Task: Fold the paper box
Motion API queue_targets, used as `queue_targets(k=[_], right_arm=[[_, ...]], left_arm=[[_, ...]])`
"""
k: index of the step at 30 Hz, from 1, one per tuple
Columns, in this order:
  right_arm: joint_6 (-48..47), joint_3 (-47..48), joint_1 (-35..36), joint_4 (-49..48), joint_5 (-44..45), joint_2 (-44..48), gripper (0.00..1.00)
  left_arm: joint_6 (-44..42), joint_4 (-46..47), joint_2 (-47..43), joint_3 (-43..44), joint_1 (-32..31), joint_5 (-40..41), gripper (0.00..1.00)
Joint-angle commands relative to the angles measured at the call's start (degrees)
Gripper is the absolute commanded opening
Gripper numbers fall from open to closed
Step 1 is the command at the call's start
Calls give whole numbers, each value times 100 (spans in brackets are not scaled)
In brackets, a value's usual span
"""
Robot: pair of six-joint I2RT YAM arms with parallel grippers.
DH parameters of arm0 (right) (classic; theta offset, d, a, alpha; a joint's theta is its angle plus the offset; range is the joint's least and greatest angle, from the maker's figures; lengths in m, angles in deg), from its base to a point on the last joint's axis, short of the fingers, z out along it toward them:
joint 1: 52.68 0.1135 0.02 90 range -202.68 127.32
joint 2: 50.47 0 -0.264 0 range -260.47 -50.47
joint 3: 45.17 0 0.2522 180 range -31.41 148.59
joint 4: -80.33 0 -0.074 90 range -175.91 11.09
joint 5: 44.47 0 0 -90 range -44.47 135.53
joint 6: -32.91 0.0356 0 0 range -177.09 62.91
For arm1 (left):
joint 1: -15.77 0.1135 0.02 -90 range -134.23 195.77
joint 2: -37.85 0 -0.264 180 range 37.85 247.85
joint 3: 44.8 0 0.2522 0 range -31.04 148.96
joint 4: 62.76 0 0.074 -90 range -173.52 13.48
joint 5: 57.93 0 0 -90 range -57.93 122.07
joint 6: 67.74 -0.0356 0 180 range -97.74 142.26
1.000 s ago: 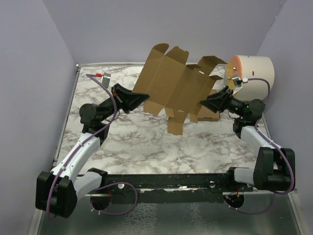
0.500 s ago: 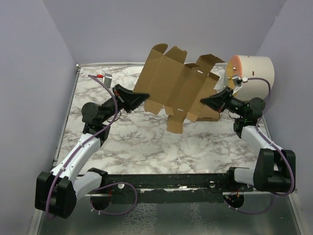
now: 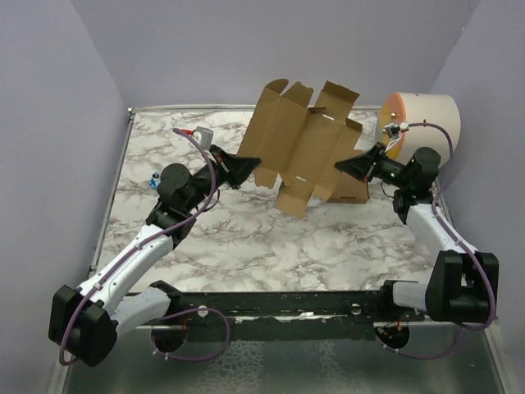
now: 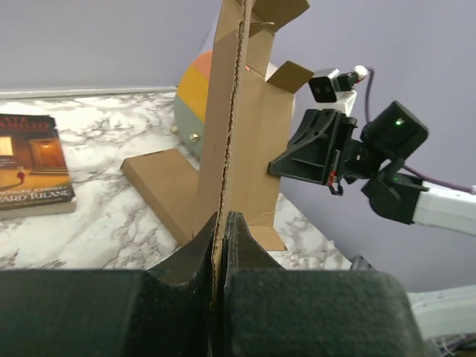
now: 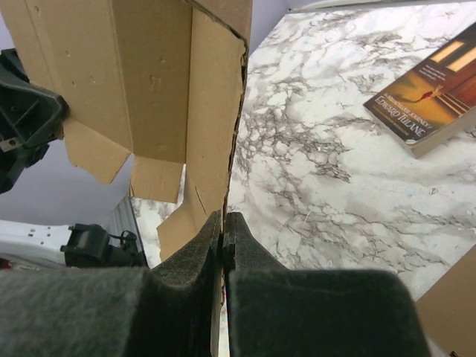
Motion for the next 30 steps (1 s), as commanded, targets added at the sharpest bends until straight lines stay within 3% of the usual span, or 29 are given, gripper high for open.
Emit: queue_targets(k=[1, 10, 17, 23, 30], right_arm=[[-706, 299, 147, 818, 702, 51, 1], [-1473, 580, 413, 1788, 1622, -333, 1], [-1684, 641, 548, 2259, 1828, -692, 1], [-1991, 362, 657, 2769, 1501, -718, 2], [-1824, -344, 991, 2432, 1230, -510, 11]], left_arm=[[-622, -921, 145, 237, -336, 845, 0], [-724, -838, 513, 212, -664, 930, 0], [-596, -903, 662, -16, -659, 920, 0], [-605, -1546, 603, -107, -655, 768, 0], [-1139, -2597, 436, -59, -630, 776, 0]])
